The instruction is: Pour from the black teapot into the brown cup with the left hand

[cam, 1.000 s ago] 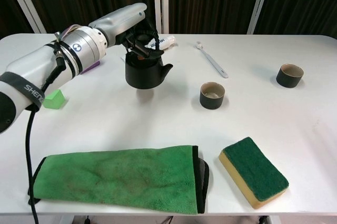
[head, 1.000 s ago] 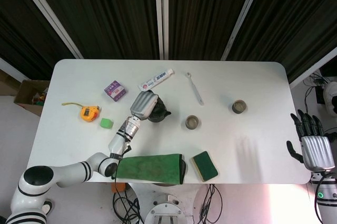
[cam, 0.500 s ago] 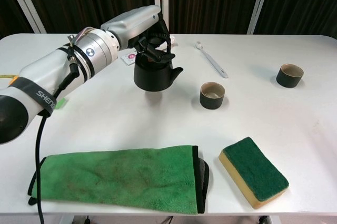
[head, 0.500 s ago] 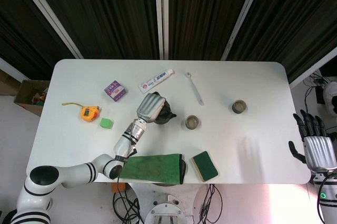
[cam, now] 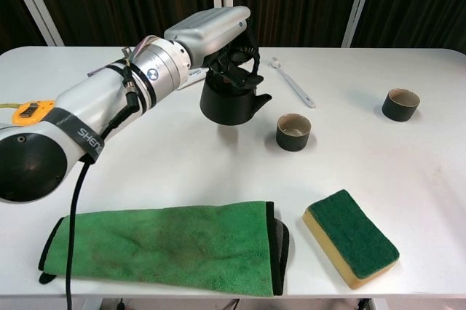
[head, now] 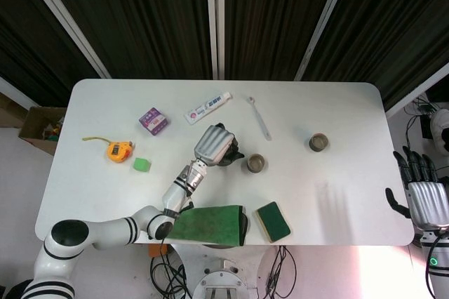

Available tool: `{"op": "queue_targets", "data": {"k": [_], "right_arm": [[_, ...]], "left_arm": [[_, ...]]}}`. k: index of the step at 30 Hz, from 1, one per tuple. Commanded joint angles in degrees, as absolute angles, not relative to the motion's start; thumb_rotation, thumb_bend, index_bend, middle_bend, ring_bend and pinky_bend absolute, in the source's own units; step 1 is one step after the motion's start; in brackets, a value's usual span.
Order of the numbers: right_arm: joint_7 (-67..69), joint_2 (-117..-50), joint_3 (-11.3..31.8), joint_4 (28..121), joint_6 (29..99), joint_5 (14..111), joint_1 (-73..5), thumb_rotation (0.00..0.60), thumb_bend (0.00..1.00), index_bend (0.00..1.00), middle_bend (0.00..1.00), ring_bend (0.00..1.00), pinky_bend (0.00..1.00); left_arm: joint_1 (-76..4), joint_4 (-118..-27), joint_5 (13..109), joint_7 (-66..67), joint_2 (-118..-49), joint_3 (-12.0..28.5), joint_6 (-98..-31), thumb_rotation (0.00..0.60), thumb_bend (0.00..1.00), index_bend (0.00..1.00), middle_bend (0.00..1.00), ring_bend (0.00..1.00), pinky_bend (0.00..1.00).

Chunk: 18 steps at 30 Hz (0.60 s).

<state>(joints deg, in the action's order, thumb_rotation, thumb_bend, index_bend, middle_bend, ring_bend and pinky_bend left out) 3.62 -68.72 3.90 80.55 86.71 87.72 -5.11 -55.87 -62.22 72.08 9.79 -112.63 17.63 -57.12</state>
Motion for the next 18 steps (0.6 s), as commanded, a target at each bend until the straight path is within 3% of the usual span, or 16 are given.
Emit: {"op": "queue_targets", "data": {"k": [1,18], "right_arm": [[4.11,-68.68,3.96,80.24,86.85,87.60,-4.98,0.600,0.37,0.00,0.00,0.00,0.00],[5.59,-69.07,3.98,78.88,87.39,87.63,-4.60,0.600,0.37,0.00,0.00,0.00,0.00]], "left_arm": [[-56.29,-61.85,71.96,10.23,-113.00,17.85,-56.87,0.600,0.35,1.00,1.00,1.00,0.46],[-57.54,-60.47,72.33,11.17,-113.75,17.95,-56.50,0.600,0.35,1.00,1.00,1.00,0.64]]}}
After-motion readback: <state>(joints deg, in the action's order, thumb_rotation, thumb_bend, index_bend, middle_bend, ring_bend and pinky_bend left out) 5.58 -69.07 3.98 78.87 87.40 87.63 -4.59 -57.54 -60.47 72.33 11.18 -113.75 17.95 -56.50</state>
